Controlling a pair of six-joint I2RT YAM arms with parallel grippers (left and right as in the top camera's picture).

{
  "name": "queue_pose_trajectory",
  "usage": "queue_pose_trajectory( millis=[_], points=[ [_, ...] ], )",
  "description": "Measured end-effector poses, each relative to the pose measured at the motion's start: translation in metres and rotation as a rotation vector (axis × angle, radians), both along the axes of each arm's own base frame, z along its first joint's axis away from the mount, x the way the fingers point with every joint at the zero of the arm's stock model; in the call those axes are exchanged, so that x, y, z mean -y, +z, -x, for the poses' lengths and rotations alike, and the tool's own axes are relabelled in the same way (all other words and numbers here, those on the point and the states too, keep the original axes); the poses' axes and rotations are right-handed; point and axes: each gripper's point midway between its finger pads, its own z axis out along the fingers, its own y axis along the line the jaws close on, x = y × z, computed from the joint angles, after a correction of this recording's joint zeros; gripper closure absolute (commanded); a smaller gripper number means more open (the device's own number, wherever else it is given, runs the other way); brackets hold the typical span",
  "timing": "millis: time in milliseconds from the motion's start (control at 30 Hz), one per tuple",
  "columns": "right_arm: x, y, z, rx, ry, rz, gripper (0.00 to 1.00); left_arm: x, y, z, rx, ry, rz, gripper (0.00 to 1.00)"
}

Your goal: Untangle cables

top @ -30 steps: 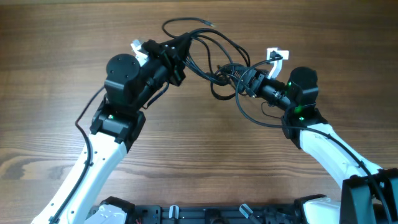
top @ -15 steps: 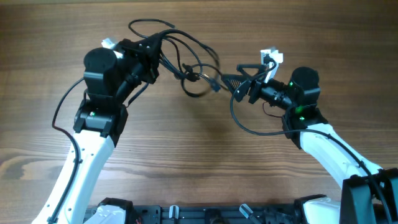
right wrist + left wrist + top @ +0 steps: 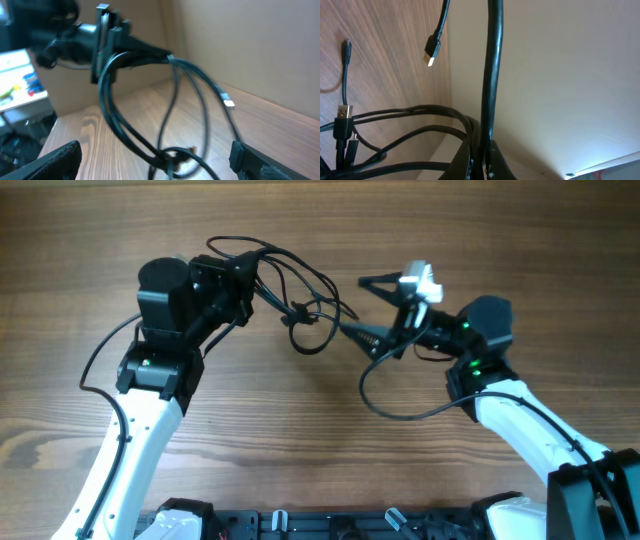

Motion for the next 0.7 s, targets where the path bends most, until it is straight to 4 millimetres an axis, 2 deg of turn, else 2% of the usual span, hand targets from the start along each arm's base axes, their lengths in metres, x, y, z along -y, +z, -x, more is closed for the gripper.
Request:
queue_pose_trajectory(
  millis=[233, 367, 433, 467, 500, 533, 567, 700],
  points=[
    [-0.029, -0.010, 0.023, 0.046, 0.092, 0.049, 0.06, 0.028, 0.000, 0.010, 0.000, -0.072, 0.000, 0.96],
    [-0.042, -0.018, 0.034, 0.040, 0.127, 0.074, 0.16, 0.039, 0.000, 0.014, 0.000, -0.099, 0.000, 0.96],
    [-0.047, -0.019, 0.040, 0.046, 0.146, 0.080, 0.33, 0.044, 0.000, 0.016, 0.001, -0.106, -0.005, 0.96],
    [-0.050, -0.020, 0.042, 0.045, 0.153, 0.080, 0.50, 0.046, 0.000, 0.017, 0.001, -0.110, -0.006, 0.96],
    [-0.052, -0.020, 0.044, 0.044, 0.160, 0.082, 0.60, 0.048, 0.000, 0.017, 0.002, -0.113, -0.007, 0.96],
    [-0.054, -0.022, 0.046, 0.043, 0.167, 0.088, 0.83, 0.049, 0.000, 0.018, 0.001, -0.114, -0.008, 0.96],
    [-0.055, -0.025, 0.048, 0.028, 0.173, 0.094, 0.95, 0.050, -0.001, 0.019, 0.000, -0.117, -0.009, 0.96],
    [-0.056, -0.028, 0.049, 0.013, 0.175, 0.102, 0.96, 0.050, -0.003, 0.019, -0.003, -0.111, -0.019, 0.94]
  ],
)
